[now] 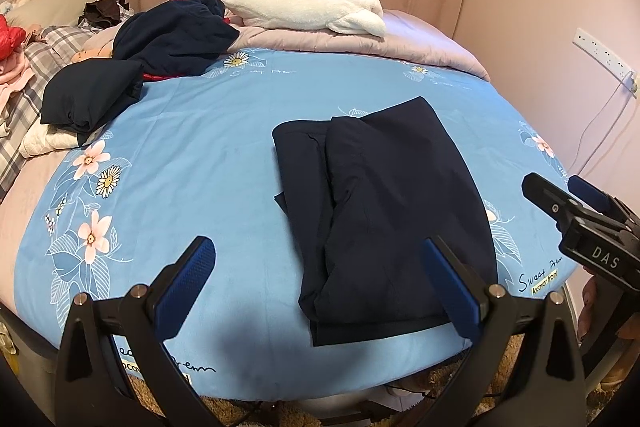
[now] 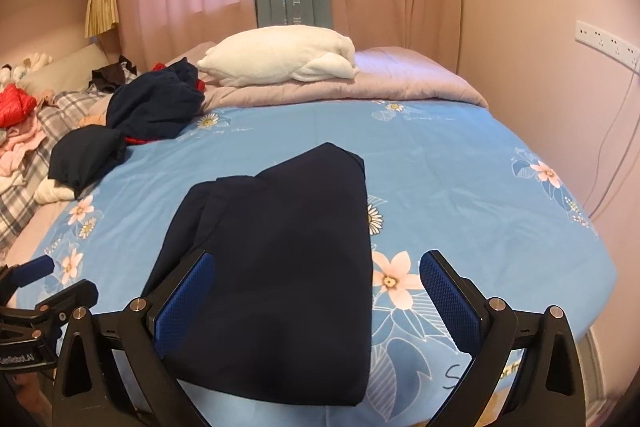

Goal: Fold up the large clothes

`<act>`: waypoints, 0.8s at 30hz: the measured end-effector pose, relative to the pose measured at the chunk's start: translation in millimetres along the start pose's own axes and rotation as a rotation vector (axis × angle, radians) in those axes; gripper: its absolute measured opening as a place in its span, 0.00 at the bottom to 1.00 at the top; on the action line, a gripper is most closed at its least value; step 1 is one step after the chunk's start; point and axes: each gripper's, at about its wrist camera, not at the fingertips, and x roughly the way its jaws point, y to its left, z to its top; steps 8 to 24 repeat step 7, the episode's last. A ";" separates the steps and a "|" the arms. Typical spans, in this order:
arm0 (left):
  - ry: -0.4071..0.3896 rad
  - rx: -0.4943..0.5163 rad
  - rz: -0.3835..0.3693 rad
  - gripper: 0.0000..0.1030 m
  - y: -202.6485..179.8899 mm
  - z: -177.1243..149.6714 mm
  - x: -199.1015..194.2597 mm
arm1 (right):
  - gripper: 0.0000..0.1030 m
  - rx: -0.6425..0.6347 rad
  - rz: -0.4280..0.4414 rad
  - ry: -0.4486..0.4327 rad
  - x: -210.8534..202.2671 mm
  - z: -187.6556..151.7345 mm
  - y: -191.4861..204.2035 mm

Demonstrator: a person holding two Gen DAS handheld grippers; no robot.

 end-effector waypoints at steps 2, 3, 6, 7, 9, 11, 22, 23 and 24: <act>0.002 0.002 0.000 1.00 -0.1 0.0 -0.1 | 0.98 0.000 -0.004 0.000 0.2 -0.3 0.4; 0.002 0.001 0.001 1.00 -1.2 -0.2 -0.1 | 0.98 -0.001 -0.006 0.000 -0.1 -0.6 0.5; 0.002 0.002 0.001 1.00 -1.6 -0.3 -0.8 | 0.98 0.000 -0.012 0.004 0.2 -0.9 0.7; 0.001 0.000 0.002 1.00 -1.6 -0.2 -0.6 | 0.98 0.000 -0.012 0.005 0.0 -1.3 0.8; 0.001 0.000 0.002 1.00 -1.6 -0.2 -0.6 | 0.98 0.000 -0.012 0.005 0.0 -1.3 0.8; 0.001 0.000 0.002 1.00 -1.6 -0.2 -0.6 | 0.98 0.000 -0.012 0.005 0.0 -1.3 0.8; 0.001 0.000 0.002 1.00 -1.6 -0.2 -0.6 | 0.98 0.000 -0.012 0.005 0.0 -1.3 0.8; 0.001 0.000 0.002 1.00 -1.6 -0.2 -0.6 | 0.98 0.000 -0.012 0.005 0.0 -1.3 0.8; 0.001 0.000 0.002 1.00 -1.6 -0.2 -0.6 | 0.98 0.000 -0.012 0.005 0.0 -1.3 0.8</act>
